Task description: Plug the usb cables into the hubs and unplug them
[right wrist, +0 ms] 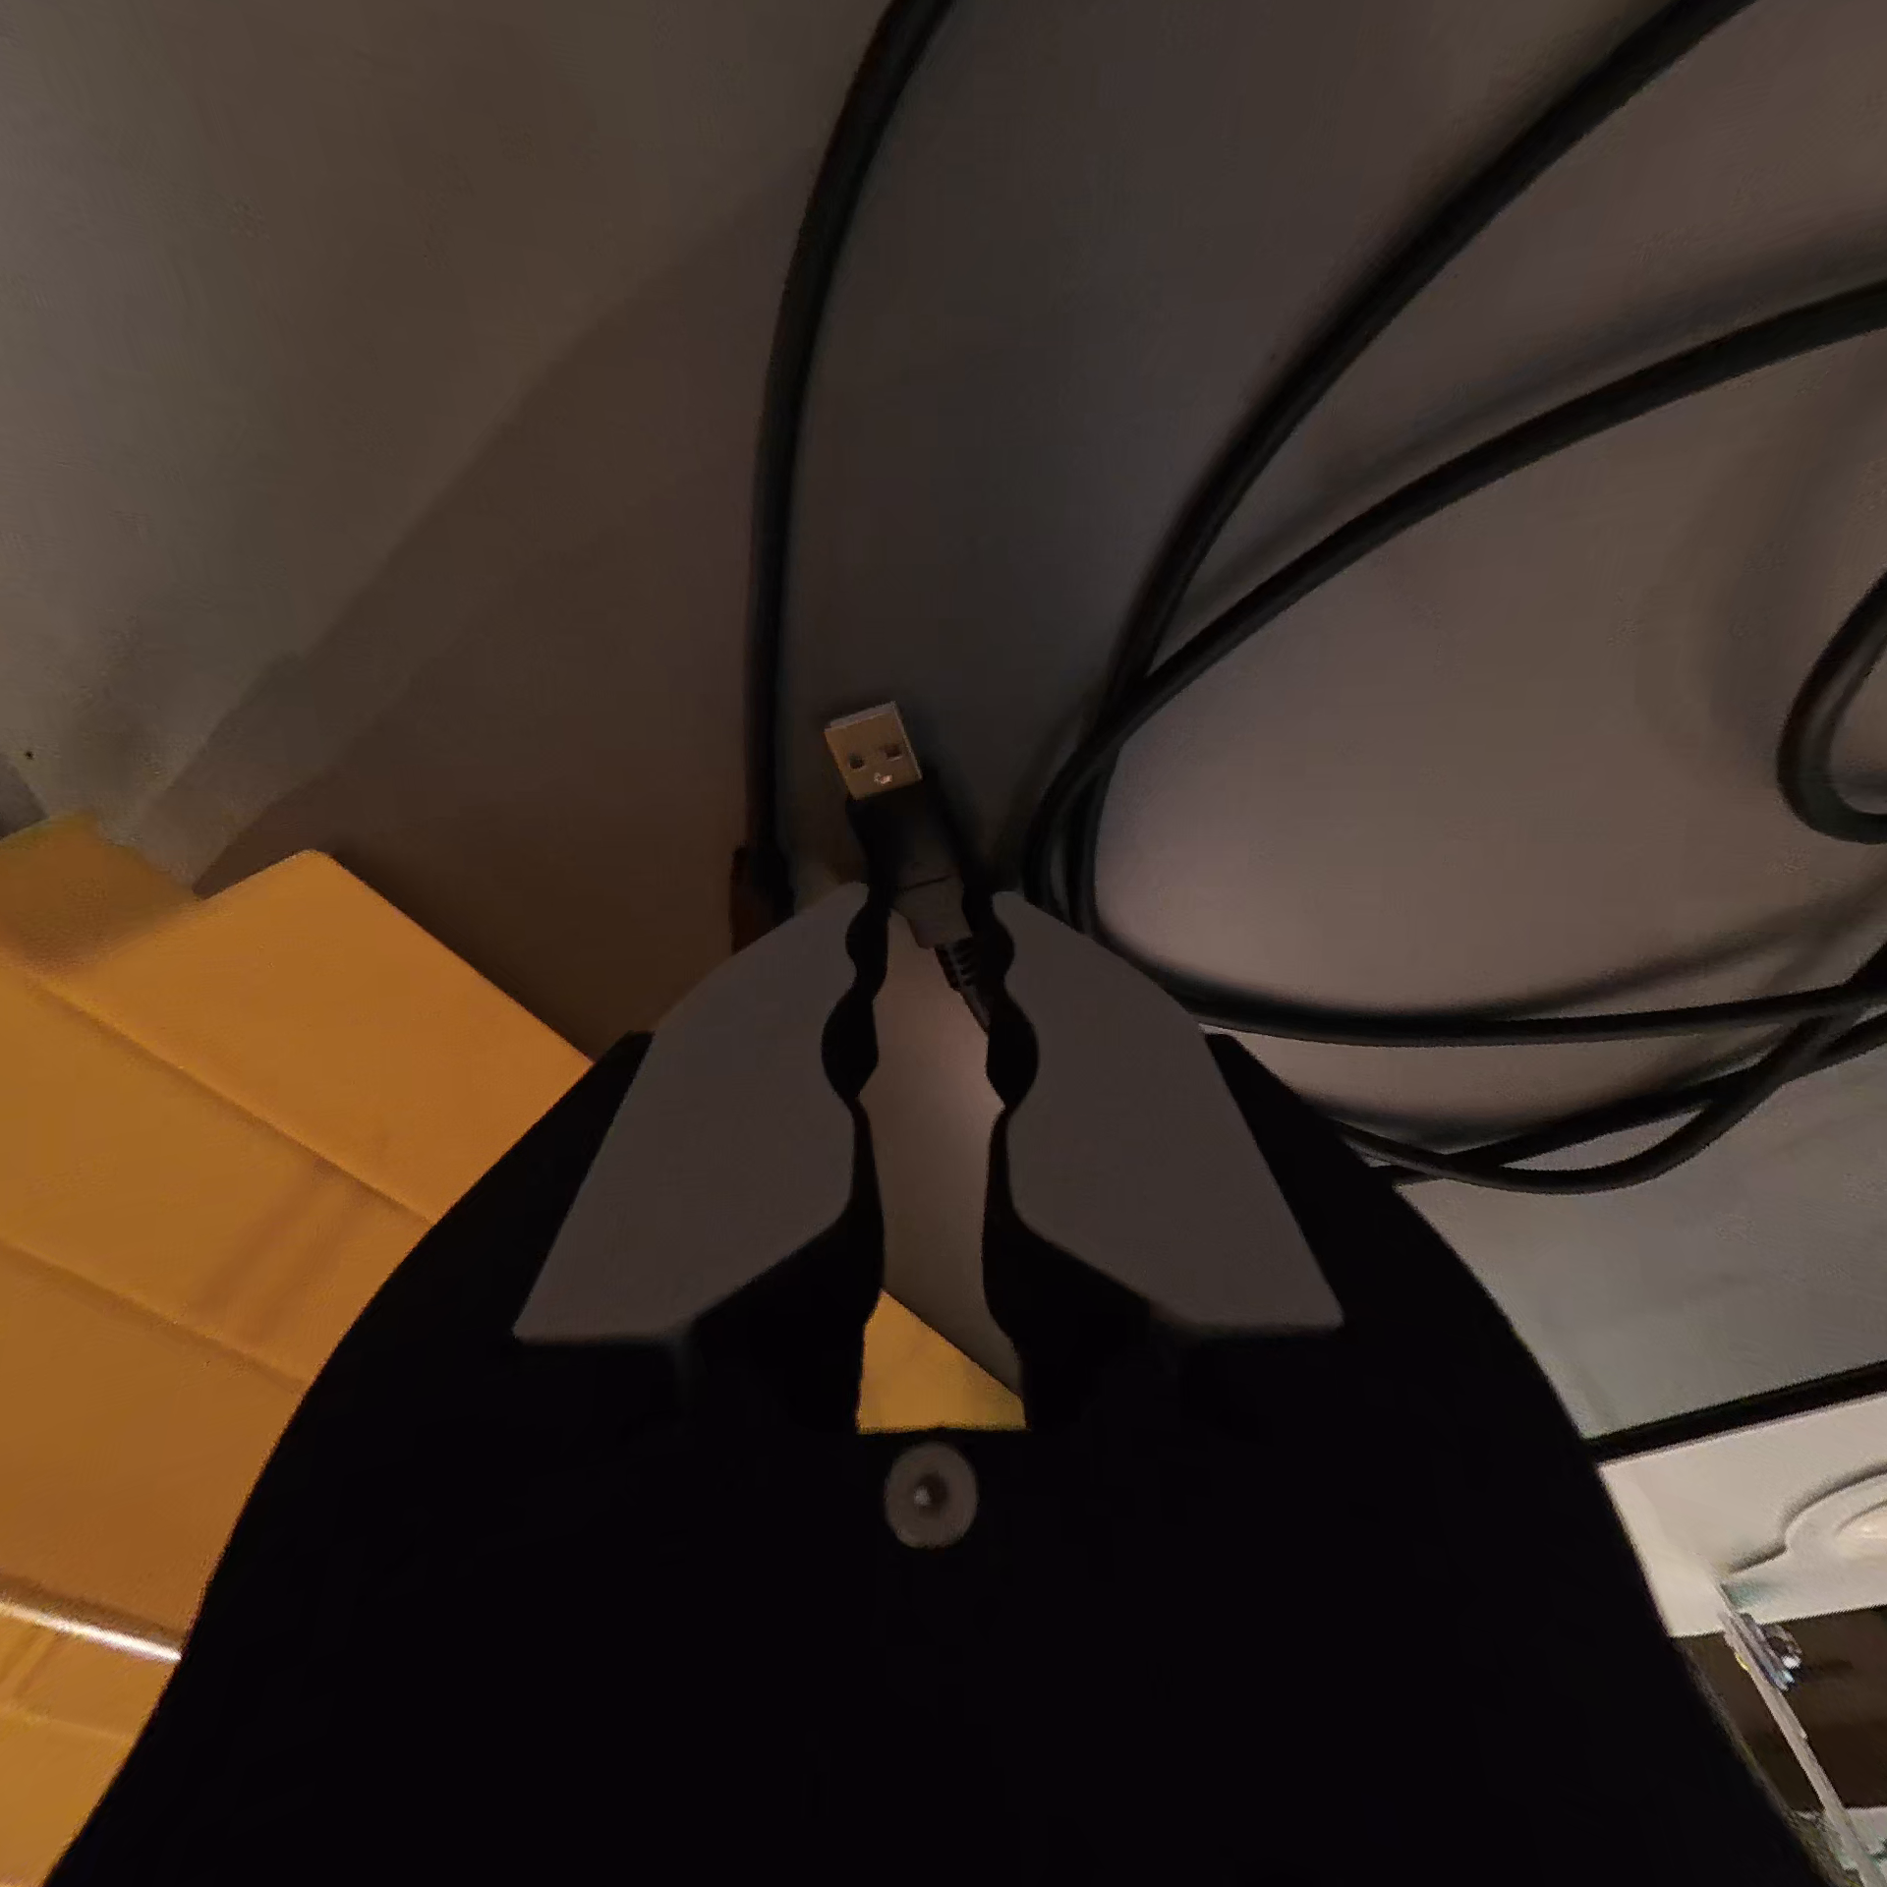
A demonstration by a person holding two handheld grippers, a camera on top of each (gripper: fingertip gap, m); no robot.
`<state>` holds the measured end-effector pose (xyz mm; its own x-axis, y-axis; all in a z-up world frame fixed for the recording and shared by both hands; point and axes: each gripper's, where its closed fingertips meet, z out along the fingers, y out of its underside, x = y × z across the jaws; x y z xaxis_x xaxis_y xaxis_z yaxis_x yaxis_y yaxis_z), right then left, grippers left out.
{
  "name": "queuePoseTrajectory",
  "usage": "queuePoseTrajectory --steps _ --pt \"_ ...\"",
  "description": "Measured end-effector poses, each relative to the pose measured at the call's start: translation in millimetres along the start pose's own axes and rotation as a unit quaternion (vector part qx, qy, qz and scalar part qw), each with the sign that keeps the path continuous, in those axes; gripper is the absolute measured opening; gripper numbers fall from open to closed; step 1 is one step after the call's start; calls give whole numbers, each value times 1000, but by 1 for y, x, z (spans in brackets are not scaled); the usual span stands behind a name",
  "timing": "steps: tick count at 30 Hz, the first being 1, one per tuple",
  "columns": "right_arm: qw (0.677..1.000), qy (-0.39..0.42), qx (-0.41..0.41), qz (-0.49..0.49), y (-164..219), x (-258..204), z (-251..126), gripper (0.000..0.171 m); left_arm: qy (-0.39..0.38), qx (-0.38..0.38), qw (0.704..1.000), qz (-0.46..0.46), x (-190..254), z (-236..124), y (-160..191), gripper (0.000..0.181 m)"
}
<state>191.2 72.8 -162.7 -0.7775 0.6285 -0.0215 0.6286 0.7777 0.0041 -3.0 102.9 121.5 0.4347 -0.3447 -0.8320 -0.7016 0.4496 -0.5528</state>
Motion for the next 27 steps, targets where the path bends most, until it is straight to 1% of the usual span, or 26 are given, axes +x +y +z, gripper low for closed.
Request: queuePoseTrajectory --steps 2,3,4,6,8,11,14,16,18,20,22,24,27 --pt "1000 -5 14 18 -2 0 0 17 0 1 1000 0 0 -1 -1 17" --pt "999 -9 35 38 -7 1 -1 17 -1 2 1000 -1 -1 -2 -1 17" --pt "996 -16 58 62 -13 1 -1 17 -2 4 1000 -2 -2 -3 -2 17" --pt "989 -38 77 123 -22 5 -2 16 -4 10 1000 -6 -4 -6 -5 17" --pt "977 -47 91 187 -32 12 -3 17 -6 16 1000 -9 -6 -8 -8 17" --pt "958 -24 106 266 -48 24 -7 17 -7 24 1000 -11 -7 -12 -13 17" --pt "927 -4 175 331 -68 34 -23 16 -4 30 999 -13 -7 -15 -17 16" --pt "896 -7 249 366 -79 37 -40 16 -3 33 999 -13 -7 -17 -19 16" --pt "861 2 331 386 -86 41 -65 16 1 41 999 -20 -6 -18 -22 17" --pt "825 16 416 382 -93 44 -98 15 4 51 998 -26 -7 -20 -26 17" --pt "793 48 485 366 -95 45 -130 14 5 58 998 -28 -6 -22 -30 17" --pt "772 71 535 336 -97 38 -158 13 5 60 998 -24 -5 -24 -33 16" --pt "753 110 572 305 -97 30 -191 13 10 66 998 -20 -3 -25 -38 16"
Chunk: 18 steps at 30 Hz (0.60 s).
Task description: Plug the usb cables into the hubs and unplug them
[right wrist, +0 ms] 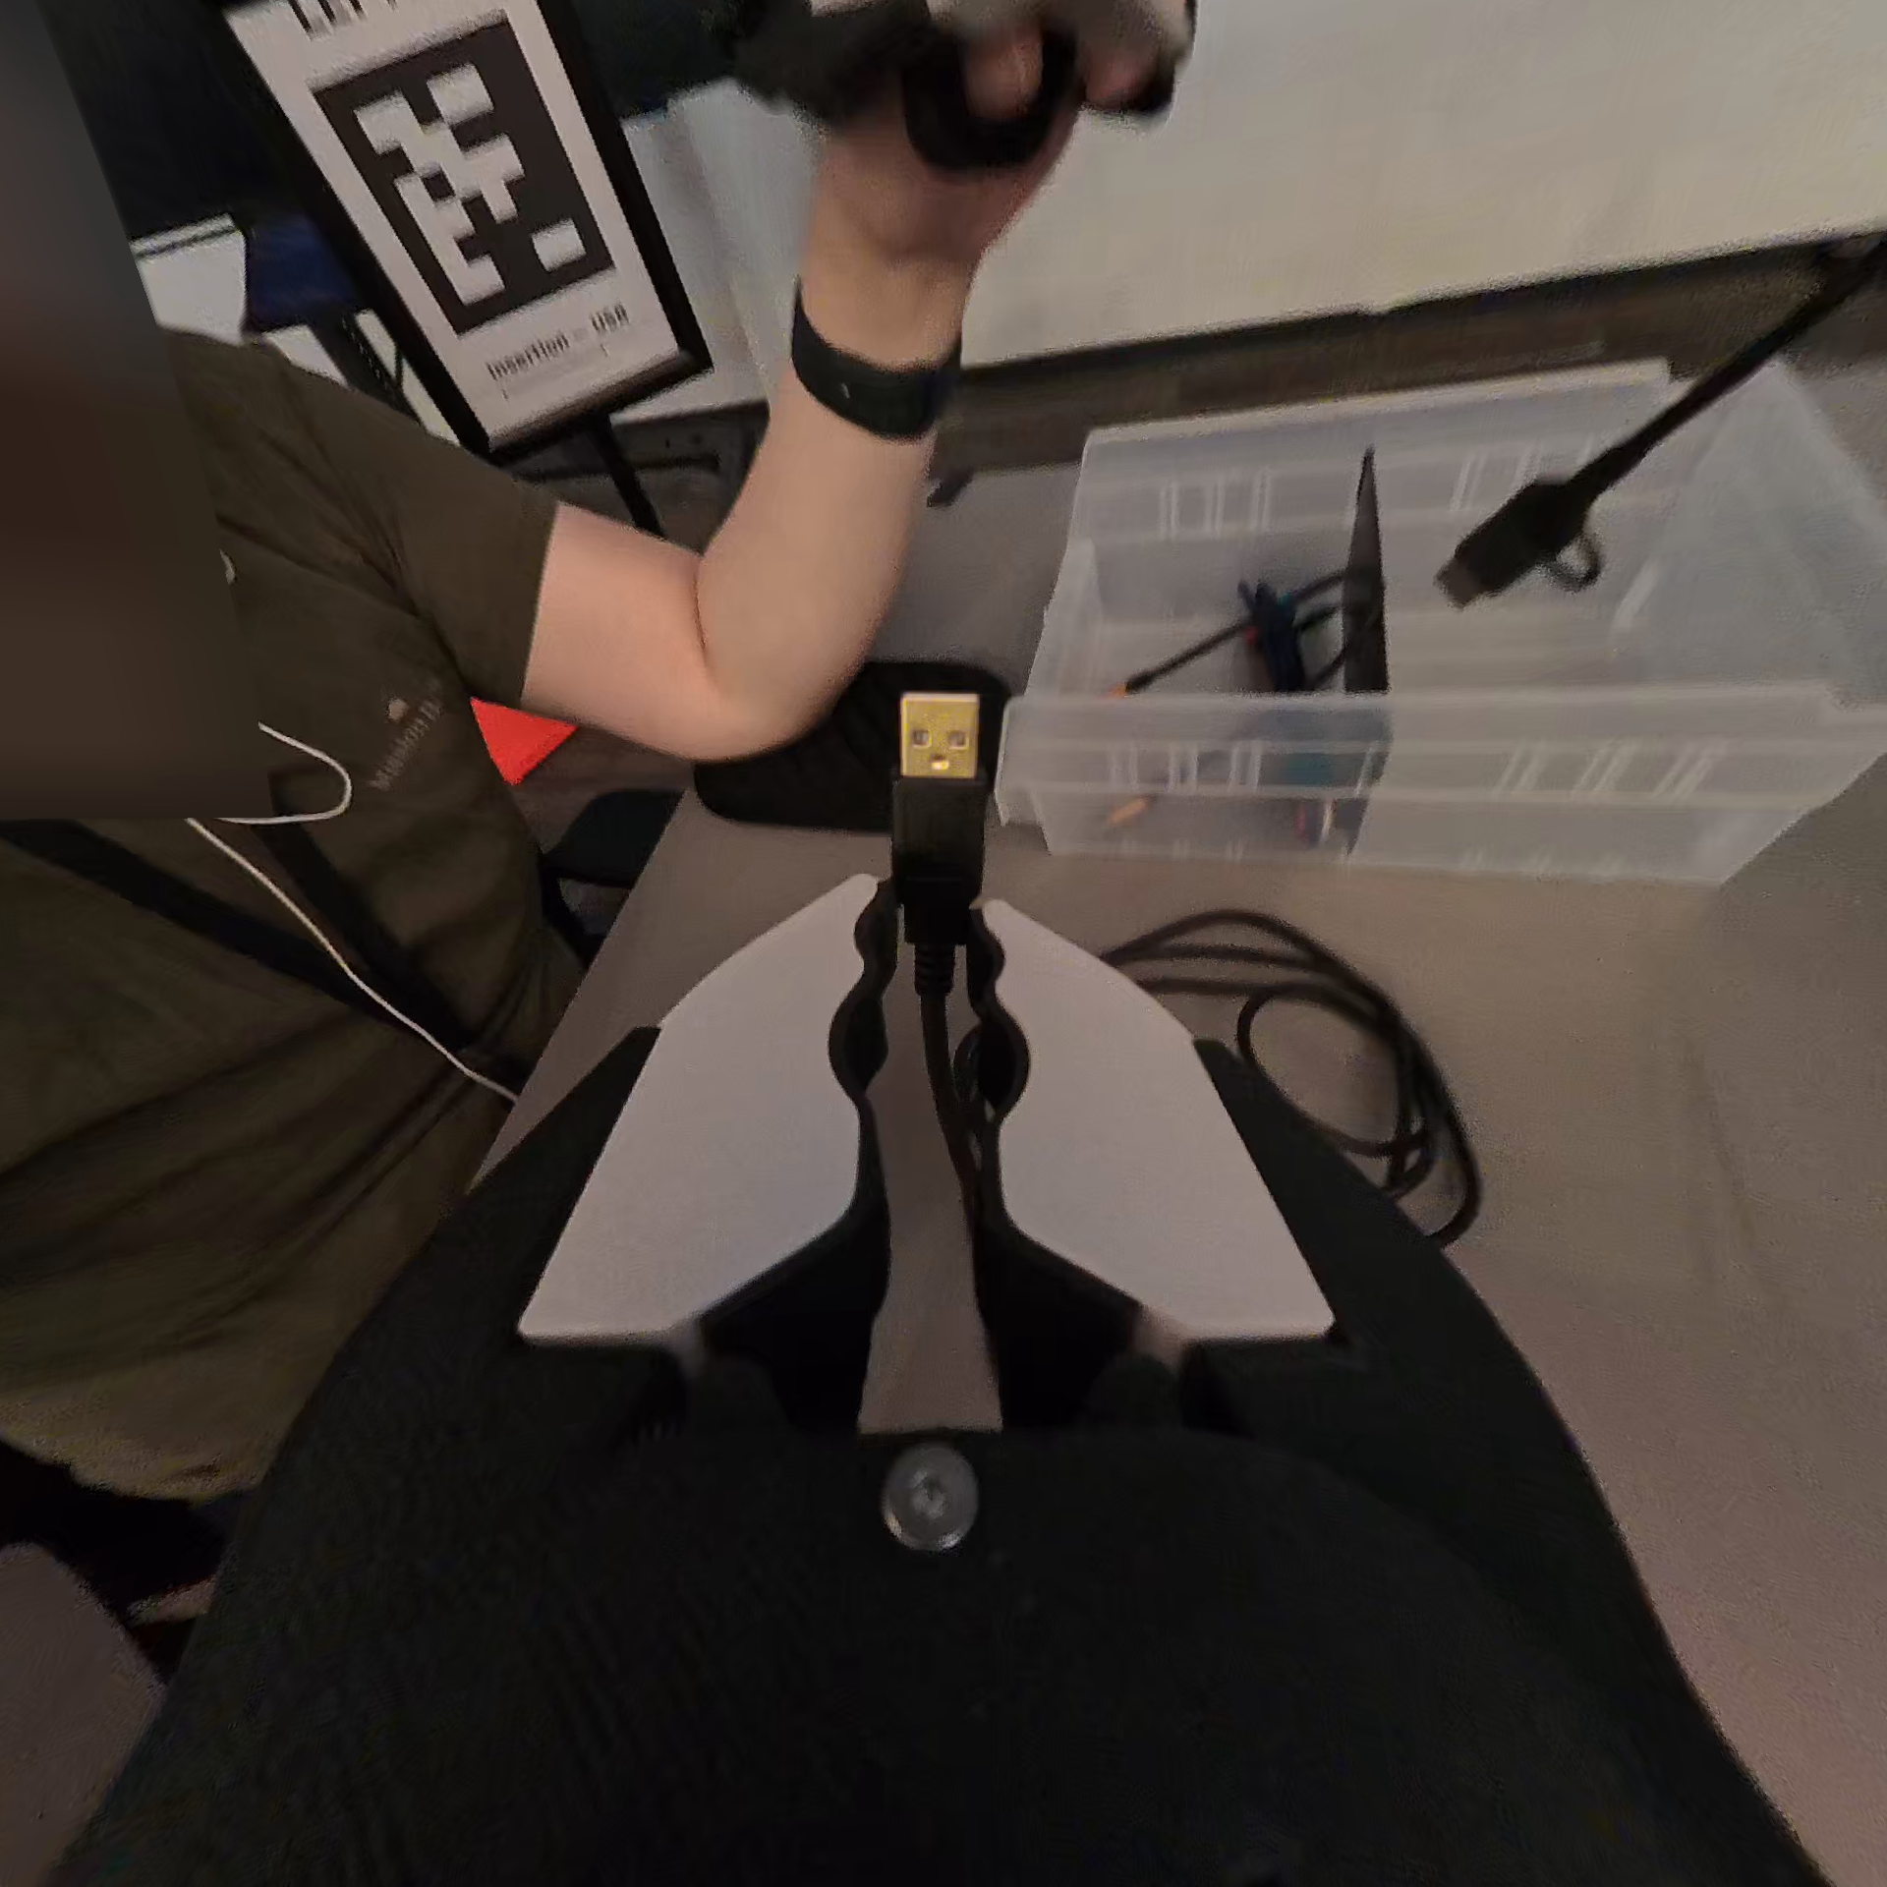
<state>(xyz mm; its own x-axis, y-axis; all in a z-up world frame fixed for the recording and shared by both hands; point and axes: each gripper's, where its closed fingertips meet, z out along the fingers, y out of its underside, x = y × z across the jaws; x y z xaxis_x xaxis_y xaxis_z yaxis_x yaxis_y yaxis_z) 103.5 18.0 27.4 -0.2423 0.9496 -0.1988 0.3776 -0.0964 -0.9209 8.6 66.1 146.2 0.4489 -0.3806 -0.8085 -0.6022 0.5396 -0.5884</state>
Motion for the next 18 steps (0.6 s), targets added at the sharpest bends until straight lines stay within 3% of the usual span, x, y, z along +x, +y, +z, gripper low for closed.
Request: queuePoseTrajectory --steps 6,10,14,18 --pt "993 -9 116 -35 -47 -19 -30 13 5 7 1000 -5 3 2 -4 16" --pt "984 32 144 -96 -65 -21 -44 13 11 17 1000 -9 8 7 -7 16" --pt "979 77 156 -109 -77 -19 -52 12 22 13 1000 -7 18 17 -7 16" --pt "986 99 92 -99 -64 -9 -38 12 21 11 1000 5 27 27 -7 17"
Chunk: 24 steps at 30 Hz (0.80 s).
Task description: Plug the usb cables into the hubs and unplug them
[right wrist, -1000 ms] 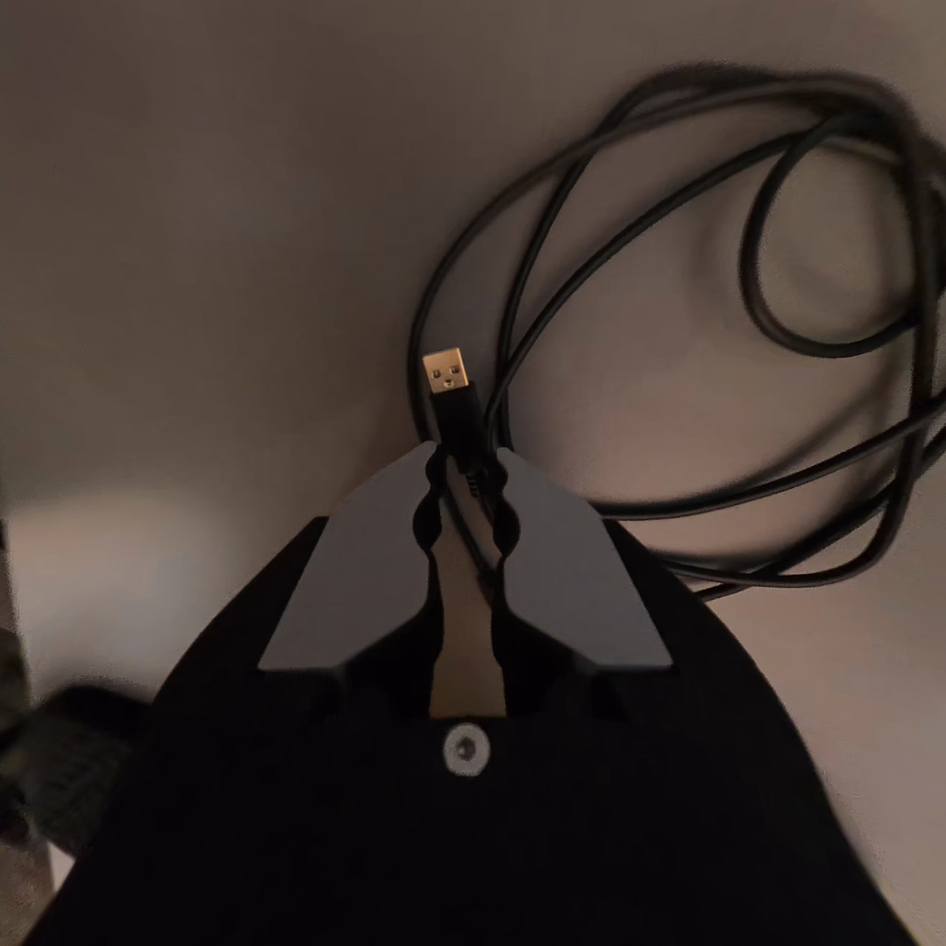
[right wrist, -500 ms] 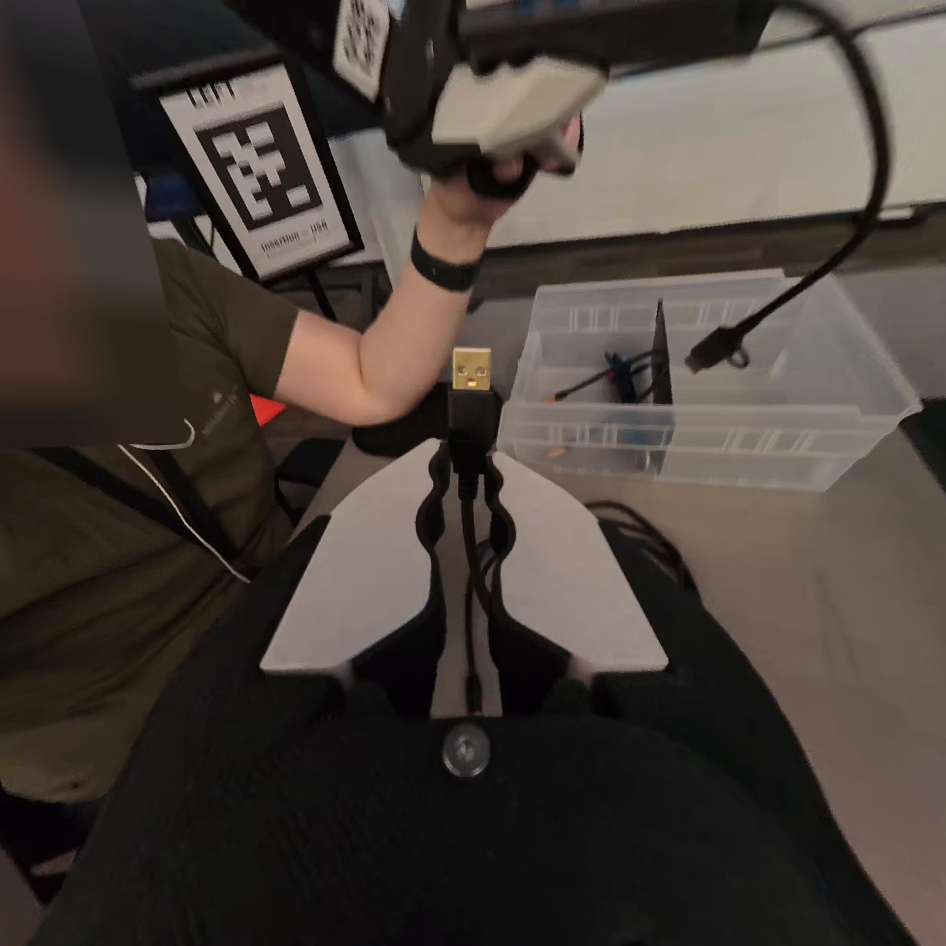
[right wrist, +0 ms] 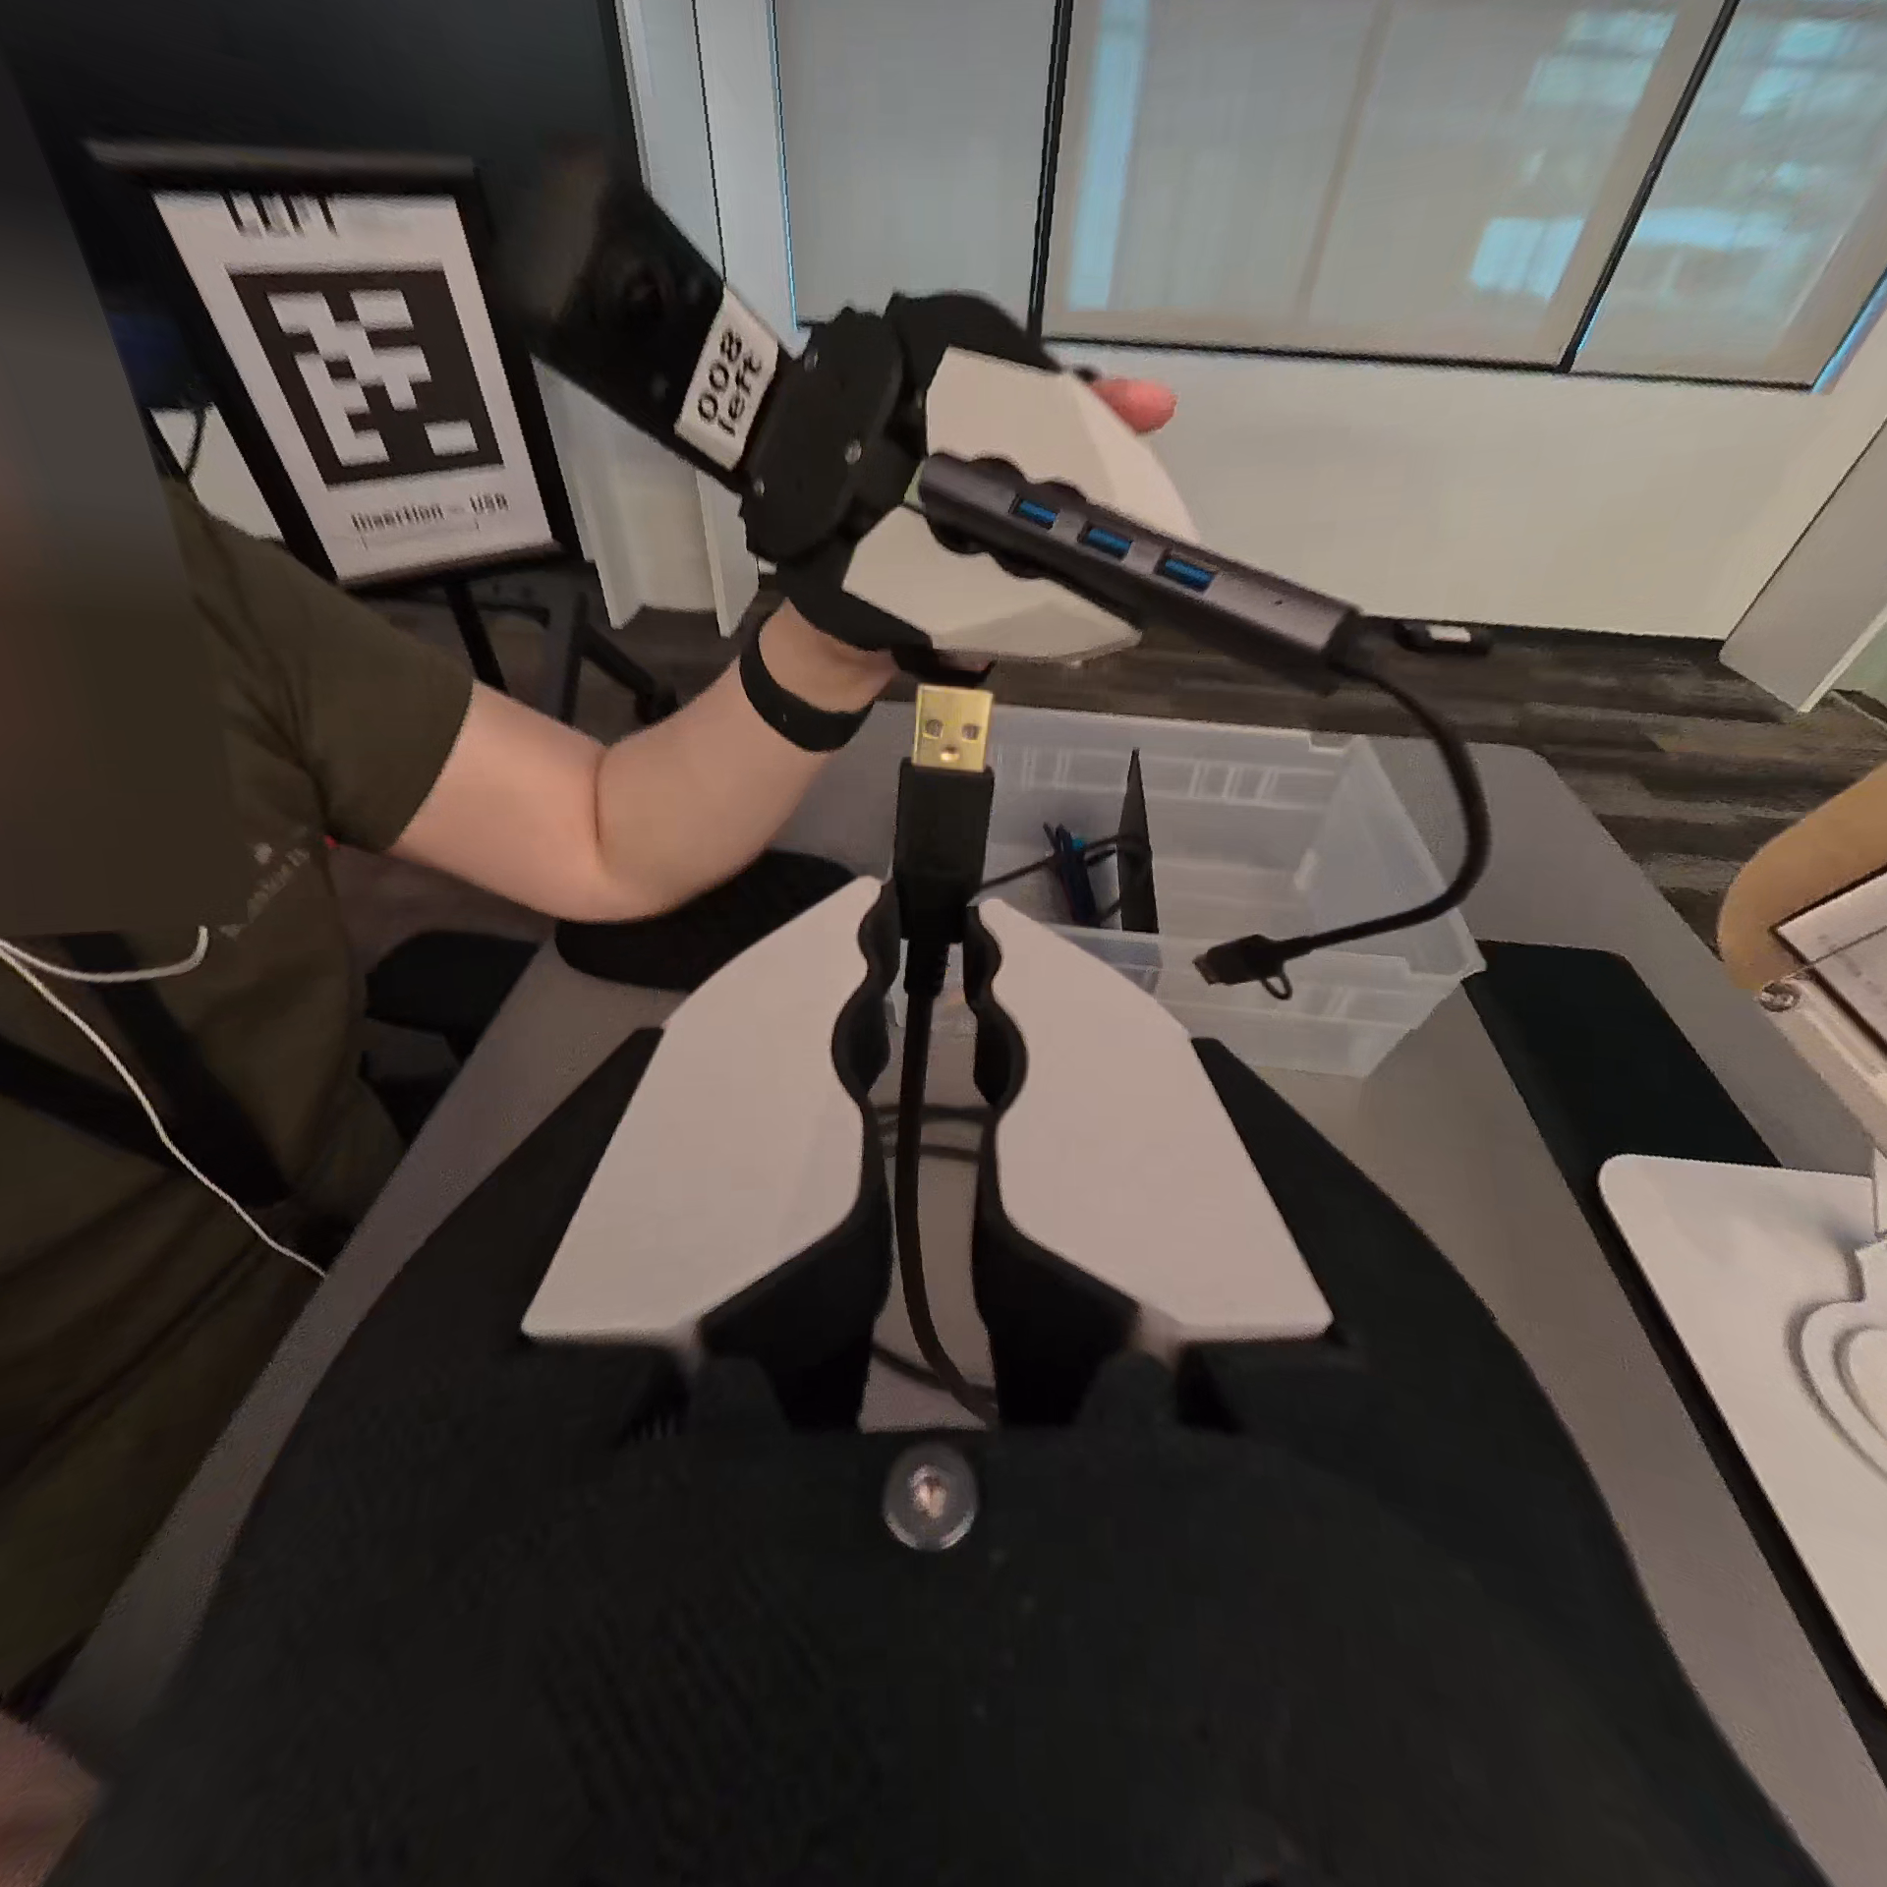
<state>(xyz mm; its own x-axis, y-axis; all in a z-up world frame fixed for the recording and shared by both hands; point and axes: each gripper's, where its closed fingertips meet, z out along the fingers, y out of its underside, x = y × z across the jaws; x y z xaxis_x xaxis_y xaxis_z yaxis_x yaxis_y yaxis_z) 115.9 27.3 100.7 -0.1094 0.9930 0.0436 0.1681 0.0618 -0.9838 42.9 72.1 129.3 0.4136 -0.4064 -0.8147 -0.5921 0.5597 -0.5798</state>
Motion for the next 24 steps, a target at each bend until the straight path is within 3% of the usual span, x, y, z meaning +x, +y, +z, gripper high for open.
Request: queuePoseTrajectory --steps 10,15,24 --pt "999 1 38 8 3 15 6 13 10 -51 997 53 15 11 11 17" --pt "994 91 -53 20 15 28 10 12 1 -93 991 94 12 10 23 17" --pt "951 219 -204 74 38 33 21 12 -12 -157 972 175 18 21 48 17"
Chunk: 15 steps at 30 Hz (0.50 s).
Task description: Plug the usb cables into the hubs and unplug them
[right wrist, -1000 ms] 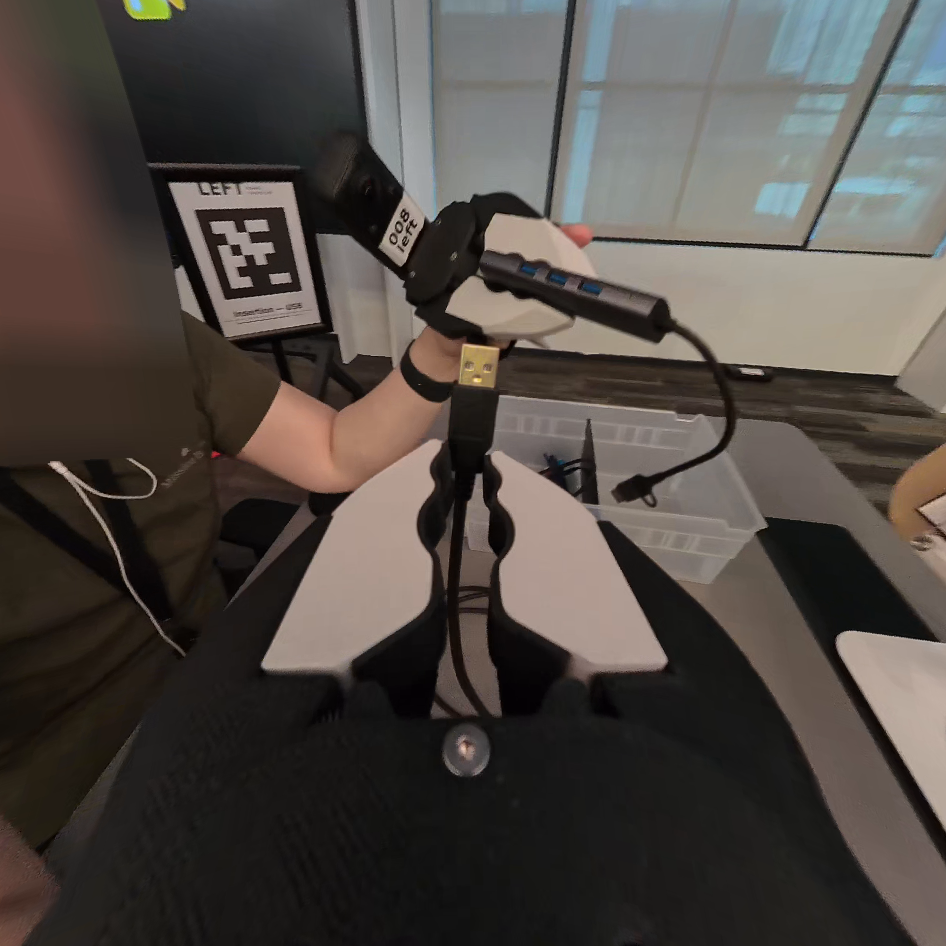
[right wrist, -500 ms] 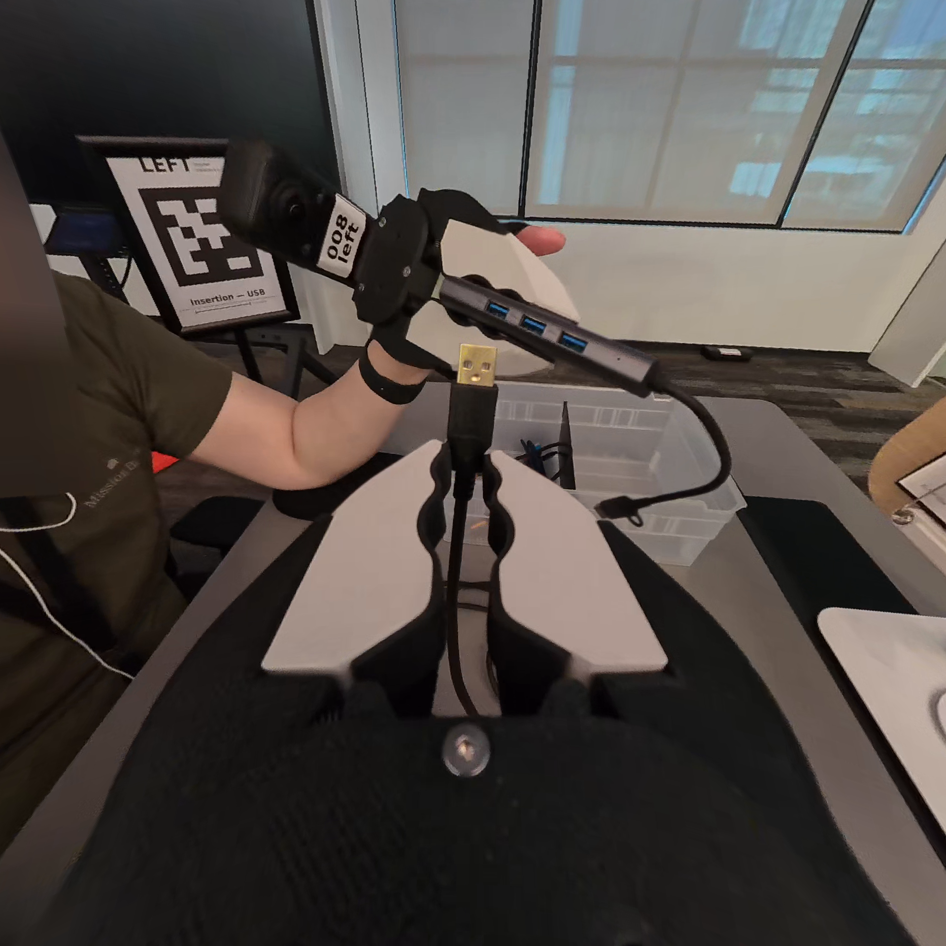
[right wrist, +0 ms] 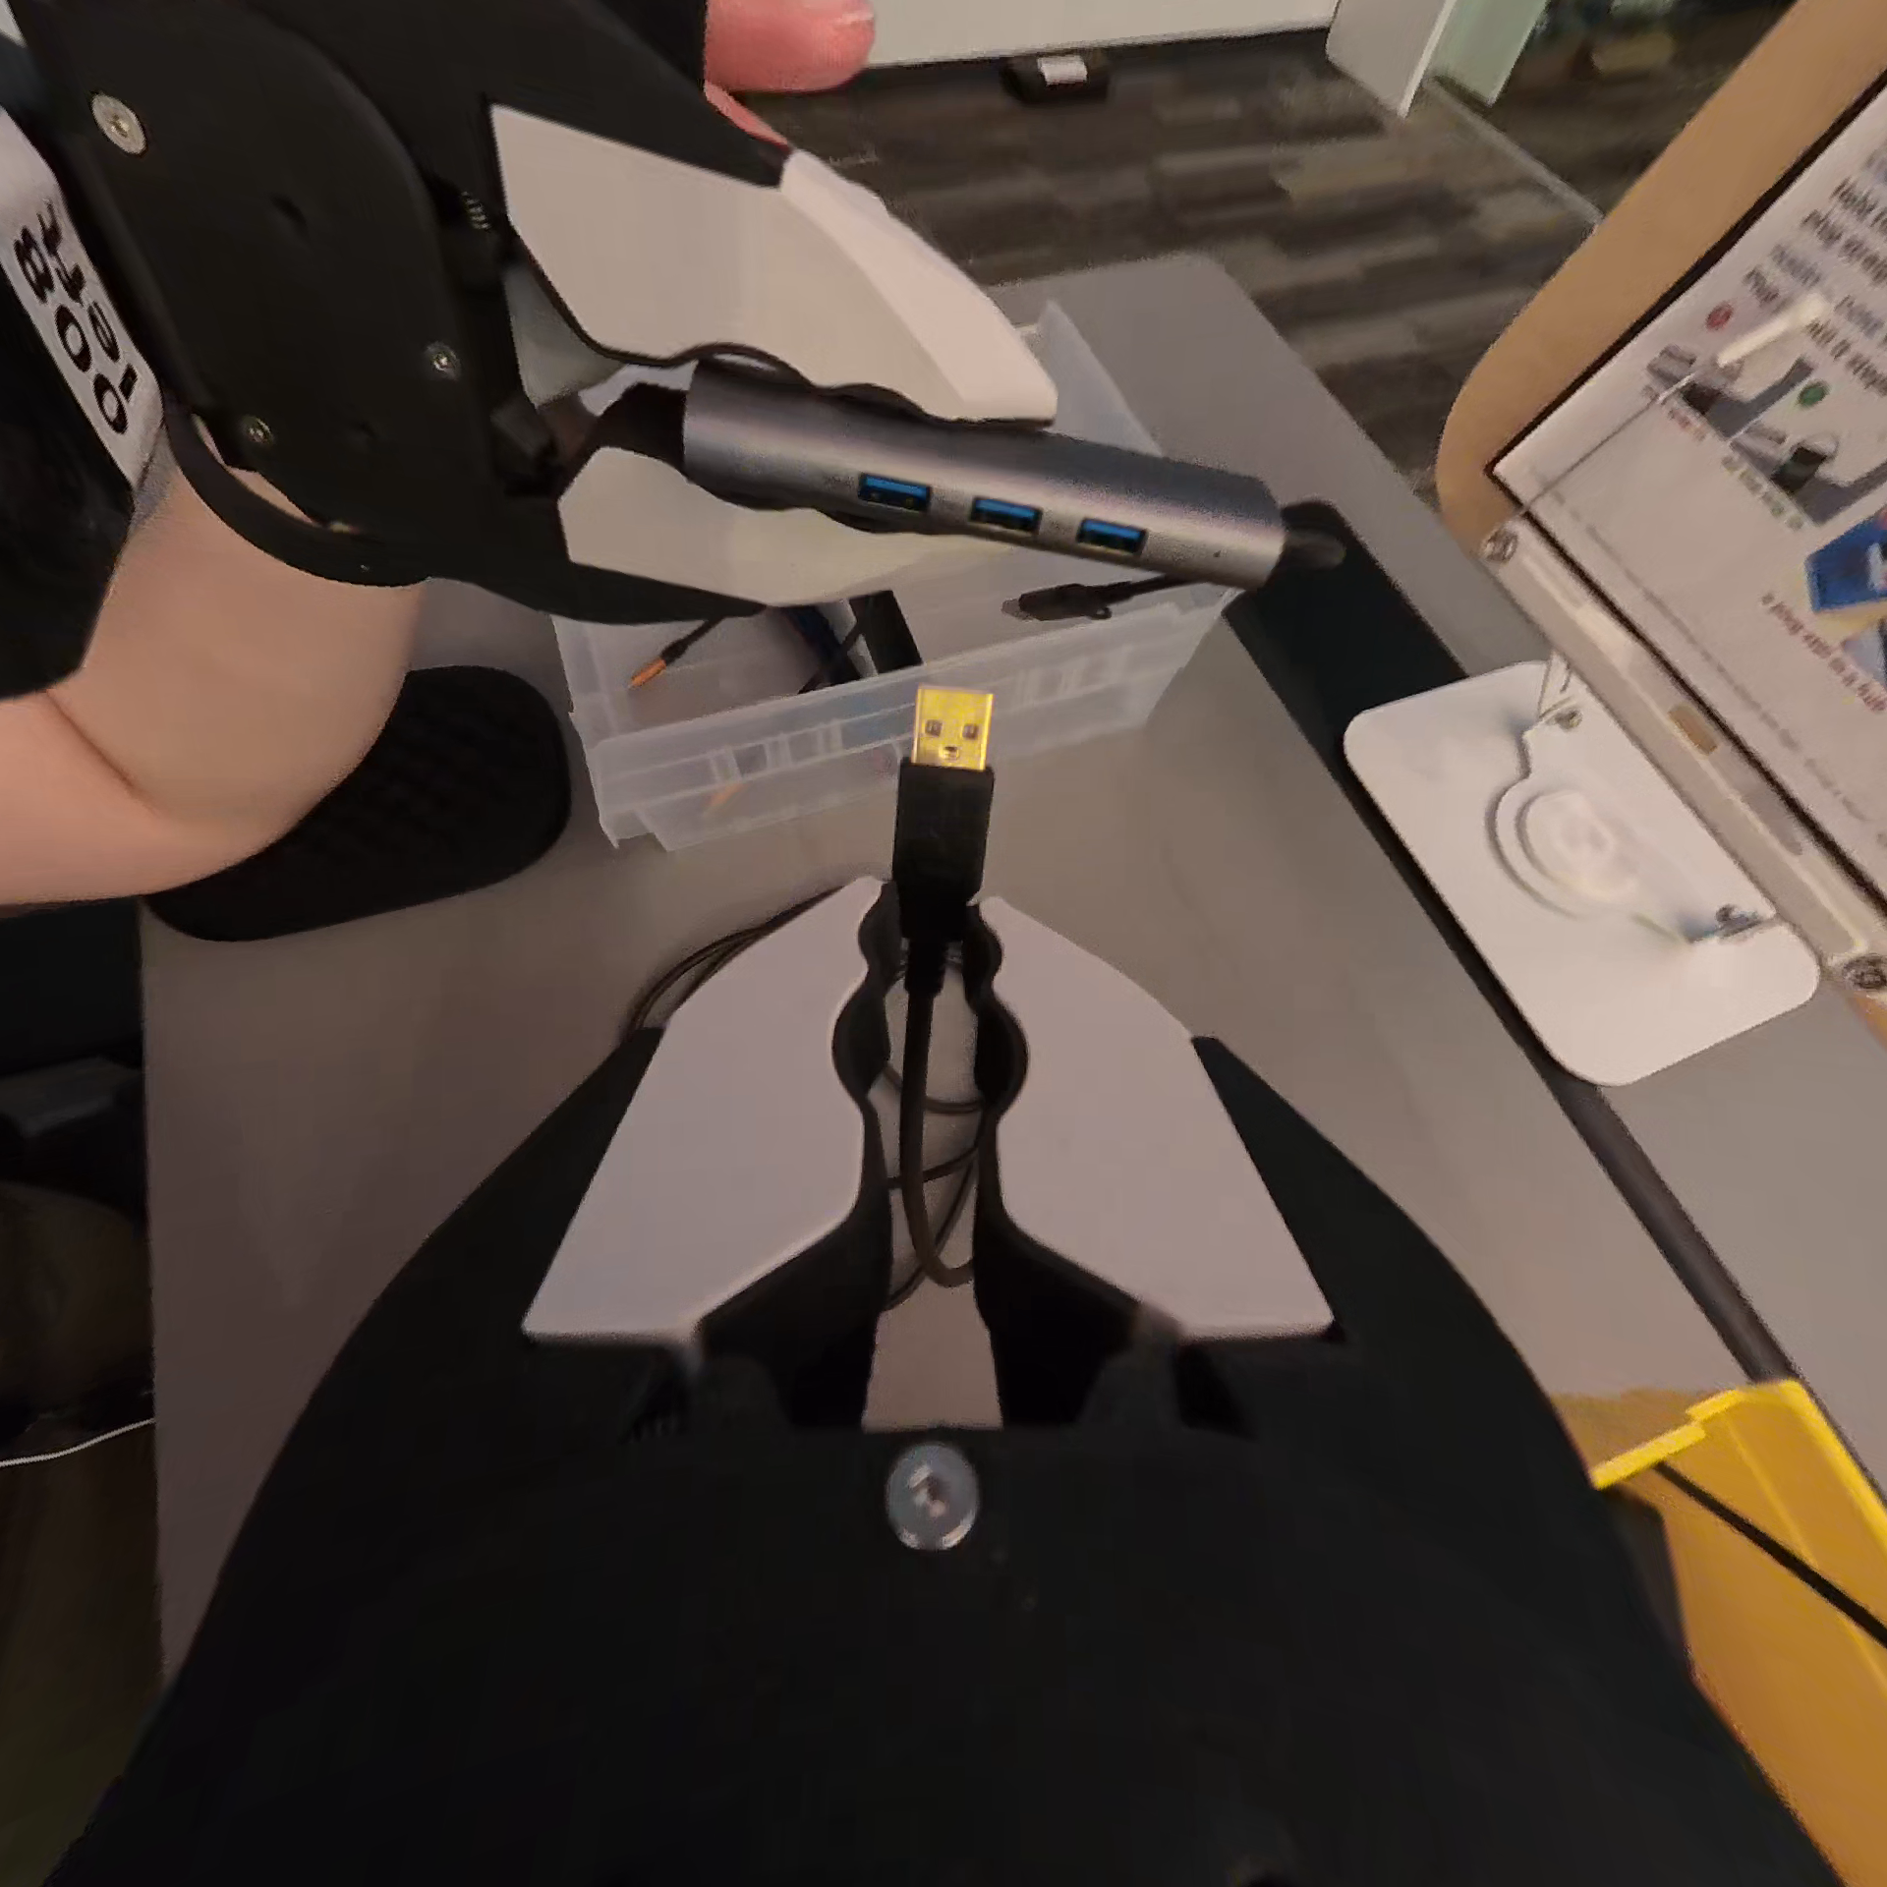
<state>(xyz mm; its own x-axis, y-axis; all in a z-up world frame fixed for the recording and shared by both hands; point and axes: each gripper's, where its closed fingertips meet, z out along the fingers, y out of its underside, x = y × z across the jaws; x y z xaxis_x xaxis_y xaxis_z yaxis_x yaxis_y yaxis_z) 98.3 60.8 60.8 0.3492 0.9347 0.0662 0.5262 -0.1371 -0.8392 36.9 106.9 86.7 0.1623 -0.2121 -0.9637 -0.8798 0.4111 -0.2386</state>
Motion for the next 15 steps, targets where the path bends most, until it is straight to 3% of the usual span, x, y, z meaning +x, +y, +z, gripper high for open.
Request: queuePoseTrajectory --steps 15 --pt "992 8 -97 76 30 1 17 12 32 -2 997 64 31 16 -9 17"
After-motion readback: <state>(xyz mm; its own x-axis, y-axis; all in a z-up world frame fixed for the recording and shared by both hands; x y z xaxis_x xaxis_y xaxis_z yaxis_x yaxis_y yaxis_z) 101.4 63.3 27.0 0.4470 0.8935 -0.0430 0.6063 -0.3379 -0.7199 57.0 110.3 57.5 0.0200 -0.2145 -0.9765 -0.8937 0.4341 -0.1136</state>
